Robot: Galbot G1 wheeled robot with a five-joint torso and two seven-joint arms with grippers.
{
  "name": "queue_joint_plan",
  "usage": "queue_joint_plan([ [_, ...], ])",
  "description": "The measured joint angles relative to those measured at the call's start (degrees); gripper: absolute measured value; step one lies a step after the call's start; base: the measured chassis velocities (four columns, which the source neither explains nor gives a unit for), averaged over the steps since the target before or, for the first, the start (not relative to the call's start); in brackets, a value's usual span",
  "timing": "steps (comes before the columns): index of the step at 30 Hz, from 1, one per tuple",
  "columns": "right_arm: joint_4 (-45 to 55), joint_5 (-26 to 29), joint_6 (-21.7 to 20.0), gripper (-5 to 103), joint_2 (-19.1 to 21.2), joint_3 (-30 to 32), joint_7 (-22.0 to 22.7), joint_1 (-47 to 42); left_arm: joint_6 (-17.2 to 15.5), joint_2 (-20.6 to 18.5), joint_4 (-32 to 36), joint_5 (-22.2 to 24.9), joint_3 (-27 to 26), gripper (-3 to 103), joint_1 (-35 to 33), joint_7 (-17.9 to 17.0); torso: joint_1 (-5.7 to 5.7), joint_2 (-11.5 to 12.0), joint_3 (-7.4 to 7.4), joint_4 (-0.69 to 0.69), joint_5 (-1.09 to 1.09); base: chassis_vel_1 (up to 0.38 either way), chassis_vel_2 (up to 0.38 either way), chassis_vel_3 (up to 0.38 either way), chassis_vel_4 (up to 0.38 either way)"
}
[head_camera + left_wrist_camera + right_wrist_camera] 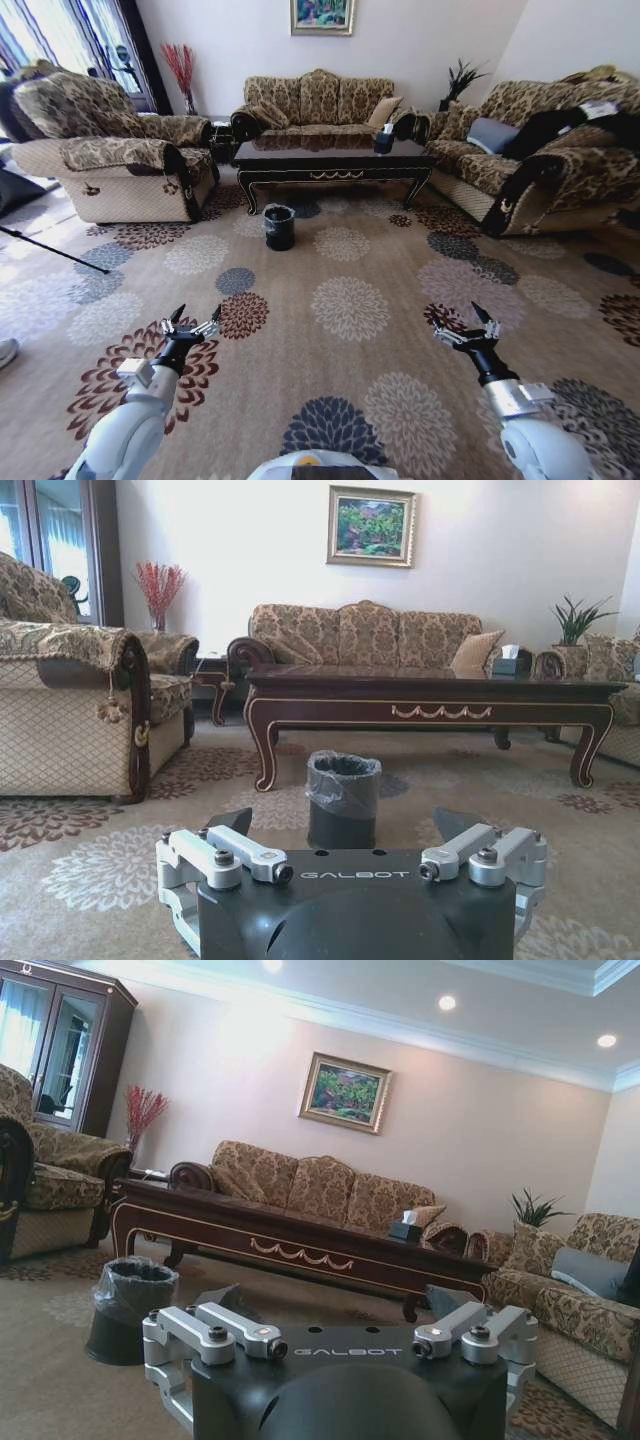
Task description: Move to the front of the table and pick up the trash from the floor, then place it into the trash bin.
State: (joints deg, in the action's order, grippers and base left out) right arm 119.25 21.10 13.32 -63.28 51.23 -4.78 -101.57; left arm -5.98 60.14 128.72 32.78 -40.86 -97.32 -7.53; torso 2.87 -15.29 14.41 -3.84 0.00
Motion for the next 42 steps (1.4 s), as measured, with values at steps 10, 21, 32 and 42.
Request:
queue_joint_plan([
  [10, 0.00, 0.00, 0.00, 100, 0.00, 0.00, 0.00, 0.00, 0.00, 0.00, 0.00, 0.00, 0.00, 100, 0.00, 0.00, 0.73, -2.21, 1.48, 0.00, 0.00, 0.000, 0.000, 0.000, 0.000],
  [21, 0.00, 0.00, 0.00, 100, 0.00, 0.00, 0.00, 0.00, 0.00, 0.00, 0.00, 0.00, 0.00, 100, 0.00, 0.00, 1.54, -4.66, 3.12, 0.00, 0.00, 0.000, 0.000, 0.000, 0.000],
  [32, 0.00, 0.00, 0.00, 100, 0.00, 0.00, 0.00, 0.00, 0.00, 0.01, 0.00, 0.00, 0.00, 100, 0.00, 0.00, 2.43, -7.24, 4.82, 0.00, 0.00, 0.000, 0.000, 0.000, 0.000],
  [42, 0.00, 0.00, 0.00, 100, 0.00, 0.00, 0.00, 0.01, 0.00, 0.00, 0.00, 0.00, 0.00, 100, 0.00, 0.00, 3.26, -9.46, 6.23, 0.00, 0.00, 0.000, 0.000, 0.000, 0.000],
])
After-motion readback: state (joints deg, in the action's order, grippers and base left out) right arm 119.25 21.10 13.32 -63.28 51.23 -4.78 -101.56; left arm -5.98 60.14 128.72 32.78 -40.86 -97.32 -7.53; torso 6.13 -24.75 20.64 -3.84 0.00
